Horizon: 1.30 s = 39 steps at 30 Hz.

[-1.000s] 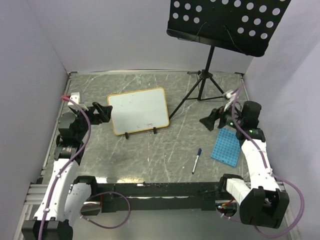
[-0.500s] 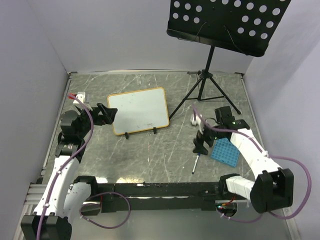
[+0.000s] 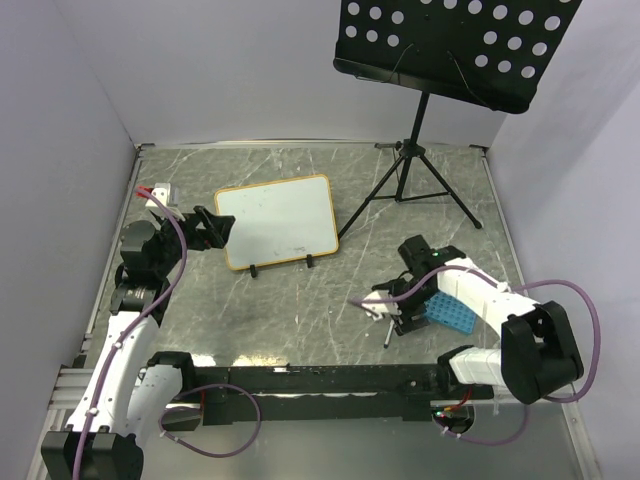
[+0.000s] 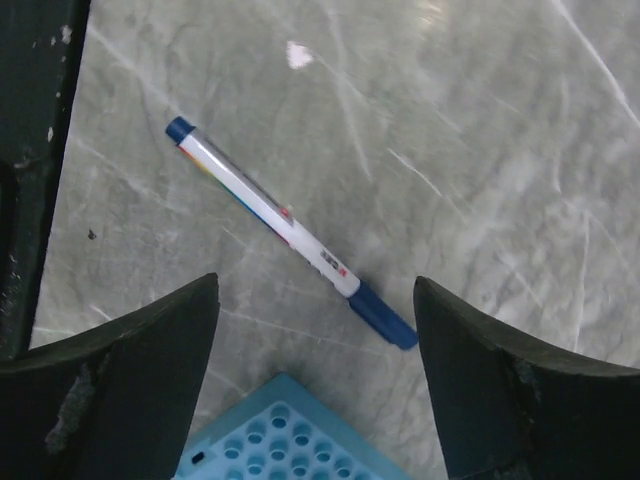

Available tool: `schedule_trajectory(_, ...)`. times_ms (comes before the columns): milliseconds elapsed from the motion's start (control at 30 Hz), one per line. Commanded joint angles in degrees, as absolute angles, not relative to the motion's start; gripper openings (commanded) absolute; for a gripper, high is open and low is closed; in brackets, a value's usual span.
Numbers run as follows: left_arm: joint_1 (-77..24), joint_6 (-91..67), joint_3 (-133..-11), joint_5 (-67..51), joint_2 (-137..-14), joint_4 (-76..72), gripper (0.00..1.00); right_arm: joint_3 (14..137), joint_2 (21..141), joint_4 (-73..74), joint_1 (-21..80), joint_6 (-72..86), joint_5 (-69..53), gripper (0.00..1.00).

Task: Write a sentence on the whiteboard
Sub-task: Pick up the whiteboard marker from the center of the board.

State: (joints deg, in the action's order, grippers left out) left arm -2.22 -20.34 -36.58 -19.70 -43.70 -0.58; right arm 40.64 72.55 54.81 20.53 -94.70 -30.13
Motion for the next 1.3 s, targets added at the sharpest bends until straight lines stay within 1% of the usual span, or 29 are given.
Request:
schedule_trajectory(0, -2.37, -19.25, -39.11, -20.39, -43.07, -1.32, 0.97, 39.03, 73.91, 53.62, 26.44, -100.72, -24.53, 0.77)
schedule_trajectory(67, -2.46, -19.25, -39.11, -20.57, -43.07, -1.32, 0.97, 38.41, 74.79, 52.04, 28.03, -99.85, -23.56, 0.74)
schedule_trajectory(167, -2.46, -19.16, -39.11, -20.57, -43.15, -1.23, 0.97, 38.50, 76.11, 51.33, 30.40, -99.23, -22.85, 0.65)
schedule_trajectory(200, -2.37, -19.07, -39.20, -20.48, -43.07, -1.14, 0.97, 38.50, 77.07, 50.81, 31.02, -99.14, -22.42, 0.58)
schedule_trajectory(300, -2.37, -18.98, -39.20, -20.48, -42.72, -1.05, 0.97, 37.80, 78.22, 48.53, 32.96, -98.09, -20.31, 0.46)
schedule_trajectory(367, -2.46, -19.07, -39.20, -20.48, -42.63, -1.14, 0.97, 36.92, 78.66, 47.64, 33.84, -98.00, -18.64, 0.42)
schedule_trajectory(600, -2.37, -19.07, -39.11, -20.57, -42.45, -1.23, 0.97, 36.91, 80.15, 44.65, 34.28, -95.11, -18.10, 0.22)
schedule_trajectory(633, -2.46, -19.07, -39.11, -20.57, -42.36, -1.14, 0.97, 37.26, 80.33, 44.56, 34.36, -94.84, -18.19, 0.19)
schedule_trajectory(667, -2.46, -19.16, -39.02, -20.65, -42.28, -1.32, 0.97, 37.35, 80.42, 44.47, 34.37, -94.22, -18.37, 0.08)
schedule_trajectory(700, -2.46, -19.16, -39.02, -20.92, -42.28, -1.41, 0.97, 37.53, 80.33, 43.95, 34.37, -92.74, -18.63, 0.03)
schedule_trajectory(733, -2.37, -19.25, -39.02, -20.92, -42.28, -1.32, 0.97, 37.44, 80.16, 42.90, 34.37, -92.03, -18.89, 0.01)
schedule_trajectory(933, -2.37, -19.69, -38.76, -22.58, -42.28, -2.20, 0.97, 39.11, 80.68, 39.48, 34.28, -84.21, -21.53, 0.00)
schedule_trajectory(1067, -2.46, -20.39, -38.06, -25.13, -42.10, -3.77, 0.97, 41.30, 81.30, 36.49, 33.75, -75.18, -23.29, 0.00)
schedule_trajectory(1200, -2.46, -22.49, -37.18, -29.08, -42.63, -7.28, 0.97, 44.29, 81.48, 34.72, 31.21, -66.90, -28.28, 0.00)
schedule_trajectory(1267, -2.81, -25.64, -36.74, -33.47, -43.33, -9.57, 0.97, 46.04, 81.30, 33.32, 30.33, -61.02, -29.87, 0.00)
